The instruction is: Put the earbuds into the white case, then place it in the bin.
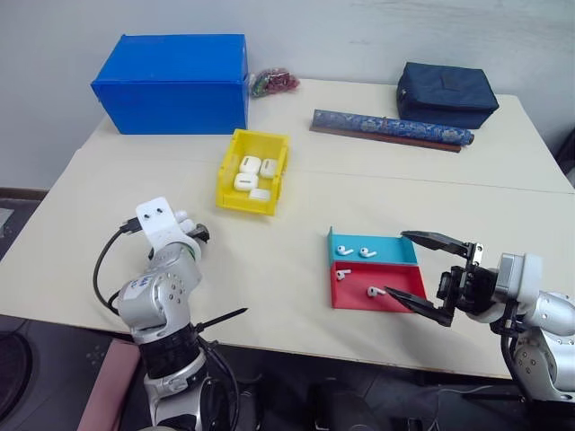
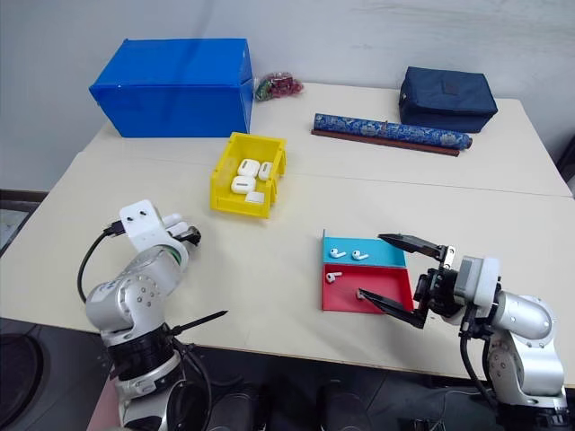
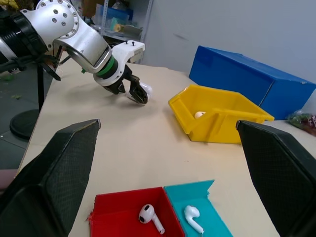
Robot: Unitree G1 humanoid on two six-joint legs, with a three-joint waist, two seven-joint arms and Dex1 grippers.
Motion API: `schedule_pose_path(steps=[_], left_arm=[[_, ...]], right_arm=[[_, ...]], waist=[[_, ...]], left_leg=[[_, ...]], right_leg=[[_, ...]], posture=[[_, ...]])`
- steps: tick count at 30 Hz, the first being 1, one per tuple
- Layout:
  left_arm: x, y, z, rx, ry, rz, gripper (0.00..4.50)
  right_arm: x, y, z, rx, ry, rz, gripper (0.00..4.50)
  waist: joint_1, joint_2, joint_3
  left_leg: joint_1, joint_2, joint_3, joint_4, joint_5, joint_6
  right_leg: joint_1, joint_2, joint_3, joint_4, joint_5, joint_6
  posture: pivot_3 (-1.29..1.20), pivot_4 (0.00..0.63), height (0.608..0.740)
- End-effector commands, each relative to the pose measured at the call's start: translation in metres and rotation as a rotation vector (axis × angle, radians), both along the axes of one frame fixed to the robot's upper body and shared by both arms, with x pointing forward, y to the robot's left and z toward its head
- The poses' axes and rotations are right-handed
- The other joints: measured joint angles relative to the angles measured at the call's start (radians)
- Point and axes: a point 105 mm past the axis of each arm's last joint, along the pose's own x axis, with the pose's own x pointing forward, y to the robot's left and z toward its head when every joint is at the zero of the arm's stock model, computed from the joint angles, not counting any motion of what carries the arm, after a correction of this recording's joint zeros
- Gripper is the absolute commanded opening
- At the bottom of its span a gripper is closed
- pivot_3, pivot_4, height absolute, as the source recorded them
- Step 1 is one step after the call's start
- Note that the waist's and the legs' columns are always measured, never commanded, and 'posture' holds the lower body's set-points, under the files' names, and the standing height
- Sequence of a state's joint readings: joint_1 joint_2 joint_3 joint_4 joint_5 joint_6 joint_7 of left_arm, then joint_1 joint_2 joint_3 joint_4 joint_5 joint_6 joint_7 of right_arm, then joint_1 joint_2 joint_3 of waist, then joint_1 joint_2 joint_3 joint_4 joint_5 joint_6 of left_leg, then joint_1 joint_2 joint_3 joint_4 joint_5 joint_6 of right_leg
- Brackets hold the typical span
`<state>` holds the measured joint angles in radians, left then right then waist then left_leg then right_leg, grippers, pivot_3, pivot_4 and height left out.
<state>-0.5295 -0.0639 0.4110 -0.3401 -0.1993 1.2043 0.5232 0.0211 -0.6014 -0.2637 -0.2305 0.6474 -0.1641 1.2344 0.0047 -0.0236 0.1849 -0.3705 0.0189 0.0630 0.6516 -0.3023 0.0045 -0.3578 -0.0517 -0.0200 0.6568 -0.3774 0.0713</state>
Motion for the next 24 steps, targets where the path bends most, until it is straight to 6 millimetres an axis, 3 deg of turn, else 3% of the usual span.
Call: schedule_pose_path(steps=[1,21,24], left_arm=[[0.008,-0.001,0.011,0.017,-0.046,0.004,4.48],[0.016,0.002,0.001,0.072,-0.018,-0.058,4.48],[0.015,0.005,-0.001,0.084,-0.005,-0.066,3.91]], right_arm=[[-0.007,-0.002,0.01,0.008,-0.062,-0.004,4.5],[-0.012,-0.008,0.003,0.02,-0.054,-0.025,4.5],[-0.012,-0.008,0.003,0.02,-0.052,-0.025,4.5]], waist=[[0.0,0.0,0.0],[0.007,0.0,0.0],[0.008,0.0,0.0]], left_leg=[[0.0,0.0,0.0,0.0,0.0,0.0],[0.001,0.0,0.0,0.0,0.0,0.0],[0.001,0.0,0.0,0.0,0.0,0.0]], right_leg=[[0.0,0.0,0.0,0.0,0.0,0.0],[0.0,0.0,0.0,0.0,0.0,0.0],[0.0,0.0,0.0,0.001,0.0,0.0]], posture=[[0.0,0.15,0.74],[0.0,0.15,0.74],[0.0,0.15,0.74]])
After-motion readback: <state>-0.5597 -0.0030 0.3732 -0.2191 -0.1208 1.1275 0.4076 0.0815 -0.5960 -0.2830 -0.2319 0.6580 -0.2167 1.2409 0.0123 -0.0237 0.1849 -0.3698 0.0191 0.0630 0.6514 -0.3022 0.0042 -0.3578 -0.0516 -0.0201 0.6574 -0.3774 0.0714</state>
